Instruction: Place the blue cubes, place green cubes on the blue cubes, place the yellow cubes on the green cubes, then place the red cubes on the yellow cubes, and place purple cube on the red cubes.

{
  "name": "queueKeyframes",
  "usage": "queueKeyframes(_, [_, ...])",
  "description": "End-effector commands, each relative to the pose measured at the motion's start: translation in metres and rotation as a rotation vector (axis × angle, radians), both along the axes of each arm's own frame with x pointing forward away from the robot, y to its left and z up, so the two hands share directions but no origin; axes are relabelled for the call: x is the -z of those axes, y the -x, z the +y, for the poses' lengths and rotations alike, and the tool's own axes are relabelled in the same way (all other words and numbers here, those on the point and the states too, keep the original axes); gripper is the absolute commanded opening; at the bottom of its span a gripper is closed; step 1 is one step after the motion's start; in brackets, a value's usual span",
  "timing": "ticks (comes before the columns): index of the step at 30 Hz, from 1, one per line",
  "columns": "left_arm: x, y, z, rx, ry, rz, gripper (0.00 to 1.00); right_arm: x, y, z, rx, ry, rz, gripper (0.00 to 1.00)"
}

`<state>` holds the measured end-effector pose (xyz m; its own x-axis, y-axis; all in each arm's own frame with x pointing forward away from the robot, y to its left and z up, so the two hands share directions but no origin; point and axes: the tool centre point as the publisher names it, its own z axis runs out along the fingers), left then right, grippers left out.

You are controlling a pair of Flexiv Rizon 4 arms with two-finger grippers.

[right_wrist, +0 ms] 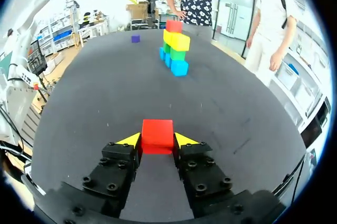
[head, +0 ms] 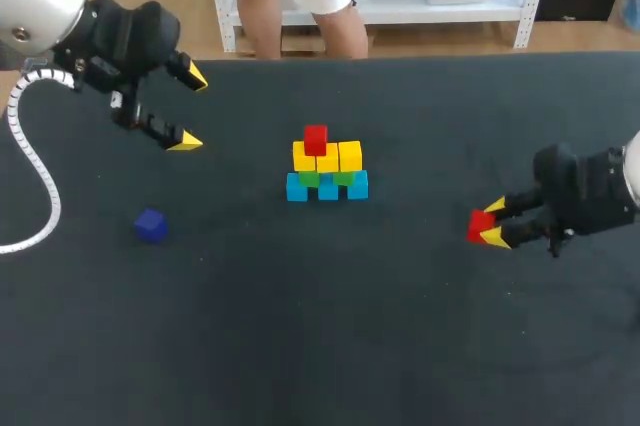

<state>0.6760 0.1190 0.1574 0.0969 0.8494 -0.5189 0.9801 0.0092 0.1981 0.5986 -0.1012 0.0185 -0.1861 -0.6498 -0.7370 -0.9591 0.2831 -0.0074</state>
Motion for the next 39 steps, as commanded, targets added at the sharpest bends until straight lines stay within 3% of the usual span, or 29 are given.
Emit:
queueKeyframes(1, [0.001, 0.000, 0.001, 0.003, 0.004, -0.003, 1.00, -0.022, -0.015, 0.005, -0.056, 0.010, 0.028, 0.00])
queueKeyframes(11, [0.001, 0.000, 0.001, 0.003, 0.004, -0.003, 1.00, -0.061, -0.046, 0.037, -0.149, 0.029, 0.035, 0.00])
queueKeyframes(19, [0.001, 0.000, 0.001, 0.003, 0.004, -0.003, 1.00, -0.085, -0.071, 0.077, -0.250, 0.024, -0.003, 0.00])
queueKeyframes(28, [0.001, 0.000, 0.001, 0.003, 0.004, -0.003, 1.00, -0.084, -0.094, 0.117, -0.303, 0.019, 0.004, 0.00])
queueKeyframes(39, [0.001, 0.000, 0.001, 0.003, 0.004, -0.003, 1.00, -0.084, -0.107, 0.156, -0.348, -0.005, 0.005, 0.00])
